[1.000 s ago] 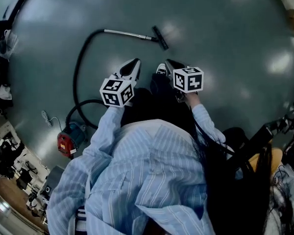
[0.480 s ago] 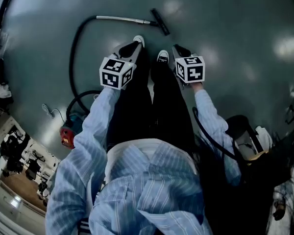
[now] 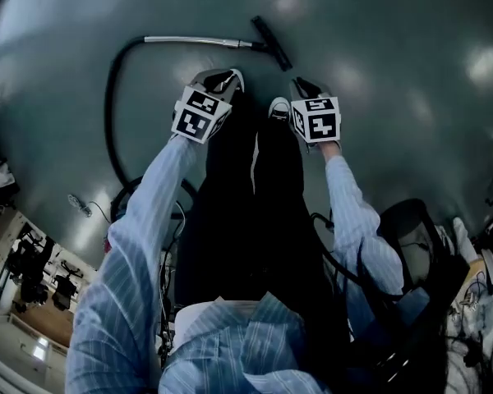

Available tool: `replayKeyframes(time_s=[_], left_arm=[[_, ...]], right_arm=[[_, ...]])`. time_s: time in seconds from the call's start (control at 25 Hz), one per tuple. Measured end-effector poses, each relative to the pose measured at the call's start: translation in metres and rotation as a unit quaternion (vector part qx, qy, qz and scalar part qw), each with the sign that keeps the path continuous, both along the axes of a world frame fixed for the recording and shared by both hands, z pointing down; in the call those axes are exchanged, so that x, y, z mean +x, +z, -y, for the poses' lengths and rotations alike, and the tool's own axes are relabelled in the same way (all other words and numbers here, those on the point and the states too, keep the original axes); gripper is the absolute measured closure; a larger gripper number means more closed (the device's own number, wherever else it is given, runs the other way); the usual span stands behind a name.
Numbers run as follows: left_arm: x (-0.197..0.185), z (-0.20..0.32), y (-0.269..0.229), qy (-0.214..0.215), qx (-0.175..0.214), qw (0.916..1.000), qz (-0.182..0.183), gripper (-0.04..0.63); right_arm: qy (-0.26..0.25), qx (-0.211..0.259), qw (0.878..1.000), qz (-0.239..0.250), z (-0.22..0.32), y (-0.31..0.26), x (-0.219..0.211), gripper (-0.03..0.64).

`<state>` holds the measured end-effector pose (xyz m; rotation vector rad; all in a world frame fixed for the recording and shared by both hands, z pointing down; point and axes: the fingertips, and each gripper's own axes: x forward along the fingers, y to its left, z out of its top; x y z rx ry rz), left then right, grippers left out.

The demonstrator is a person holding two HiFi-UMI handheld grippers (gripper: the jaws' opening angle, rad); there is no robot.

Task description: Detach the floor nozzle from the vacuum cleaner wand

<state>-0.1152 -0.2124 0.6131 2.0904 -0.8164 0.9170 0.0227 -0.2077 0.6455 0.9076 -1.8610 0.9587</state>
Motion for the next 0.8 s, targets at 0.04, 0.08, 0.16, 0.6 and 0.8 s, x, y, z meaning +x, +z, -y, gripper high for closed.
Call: replayKeyframes(time_s=[0.04,0.08,0.16,0.6,0.8], left_arm=[[-0.003,0.003,0.017,0.006,-0.003,1.0000,0.003,0.583],[-0.005,0.005,0.034,0.012,-0.005,0.9999,0.006,0.581],[-0.008,0.005,0.068,0.024,-0.012,0.9996,0.013,0.581],[-0.021,0.002,0.256,0.170,-0.055,0.9804,0.083,0.426],[-0.018,0.007,0.313,0.218,-0.054,0.9665,0.124,0.426]], right_arm=[[0.003,-0.003,1.000,-0.004,0.003,0.016,-0.002,0.571],[0.003,-0.006,1.000,-0.006,0.005,0.032,-0.003,0.522],[-0.006,-0.017,1.000,-0.010,0.004,0.065,-0.005,0.461],[-0.063,-0.060,0.994,-0.061,-0.004,0.245,0.001,0.376],[-0.072,-0.055,0.994,-0.065,0.006,0.289,0.003,0.371]])
